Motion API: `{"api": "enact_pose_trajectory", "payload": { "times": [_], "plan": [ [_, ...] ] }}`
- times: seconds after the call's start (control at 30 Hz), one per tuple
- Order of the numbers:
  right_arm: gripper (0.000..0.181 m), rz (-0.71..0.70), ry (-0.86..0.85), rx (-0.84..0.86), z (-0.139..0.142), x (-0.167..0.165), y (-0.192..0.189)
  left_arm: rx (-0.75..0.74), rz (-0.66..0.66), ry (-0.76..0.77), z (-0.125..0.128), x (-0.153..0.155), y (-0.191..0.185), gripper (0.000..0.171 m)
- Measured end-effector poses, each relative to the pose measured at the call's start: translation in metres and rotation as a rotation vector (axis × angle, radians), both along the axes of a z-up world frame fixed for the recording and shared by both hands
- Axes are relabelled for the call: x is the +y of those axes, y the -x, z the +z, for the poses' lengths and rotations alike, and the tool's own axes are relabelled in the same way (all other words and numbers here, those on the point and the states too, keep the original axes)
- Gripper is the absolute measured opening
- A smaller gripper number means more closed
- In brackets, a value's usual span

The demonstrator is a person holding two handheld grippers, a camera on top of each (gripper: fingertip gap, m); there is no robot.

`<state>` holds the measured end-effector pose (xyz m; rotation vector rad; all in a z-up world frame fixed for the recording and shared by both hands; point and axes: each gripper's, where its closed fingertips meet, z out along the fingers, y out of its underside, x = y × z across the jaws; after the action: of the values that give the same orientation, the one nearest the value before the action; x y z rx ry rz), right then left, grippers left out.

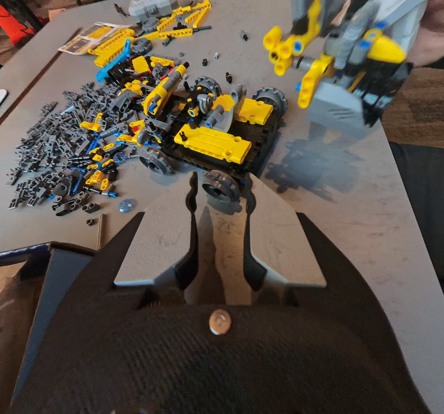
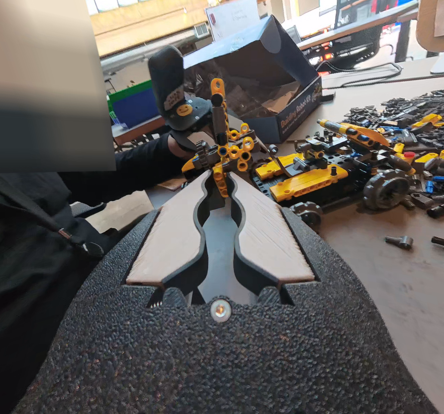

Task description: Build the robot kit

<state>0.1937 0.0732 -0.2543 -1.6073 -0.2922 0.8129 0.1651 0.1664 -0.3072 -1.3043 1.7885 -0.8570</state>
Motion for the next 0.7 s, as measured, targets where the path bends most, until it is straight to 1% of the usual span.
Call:
{"api": "enact_pose_trajectory", "payload": {
  "times": [0.1,0.17,0.27,0.3,0.37,0.4,0.47,0.5,0.53,0.57,0.63,0.7],
  "plan": [
    [0.008,0.051,-0.077,0.096,0.016,-0.011,0.003,0.056,-0.020,-0.020,-0.010,-0.003,-0.002,0.036],
    [0.008,0.072,-0.112,0.151,0.023,-0.018,0.002,0.118,-0.031,-0.013,-0.019,-0.004,-0.004,0.046],
    [0.009,0.079,-0.137,0.180,0.027,-0.024,0.001,0.189,-0.048,0.008,-0.029,-0.006,-0.005,0.049],
    [0.009,0.087,-0.140,0.185,0.027,-0.026,0.002,0.193,-0.052,0.008,-0.030,-0.006,-0.005,0.047],
    [0.009,0.110,-0.144,0.192,0.029,-0.030,0.005,0.179,-0.069,-0.006,-0.028,-0.009,-0.005,0.036],
    [0.008,0.126,-0.145,0.196,0.030,-0.033,0.007,0.179,-0.093,-0.022,-0.028,-0.013,-0.003,0.036],
    [0.009,0.156,-0.144,0.202,0.032,-0.038,0.010,0.179,-0.181,-0.062,-0.030,-0.026,0.002,0.035],
    [0.009,0.166,-0.144,0.201,0.032,-0.040,0.010,0.179,-0.221,-0.090,-0.031,-0.033,0.005,0.028],
    [0.009,0.184,-0.143,0.200,0.032,-0.043,0.010,0.186,-0.263,-0.111,-0.033,-0.040,0.010,0.026],
    [0.009,0.202,-0.141,0.197,0.032,-0.046,0.011,0.184,-0.283,-0.130,-0.033,-0.044,0.012,0.018],
    [0.009,0.232,-0.131,0.183,0.031,-0.052,0.010,0.166,-0.275,-0.160,-0.032,-0.045,0.012,0.022],
    [0.009,0.268,-0.122,0.180,0.032,-0.059,0.008,0.170,-0.276,-0.145,-0.032,-0.046,0.014,0.027]
  ]
}}
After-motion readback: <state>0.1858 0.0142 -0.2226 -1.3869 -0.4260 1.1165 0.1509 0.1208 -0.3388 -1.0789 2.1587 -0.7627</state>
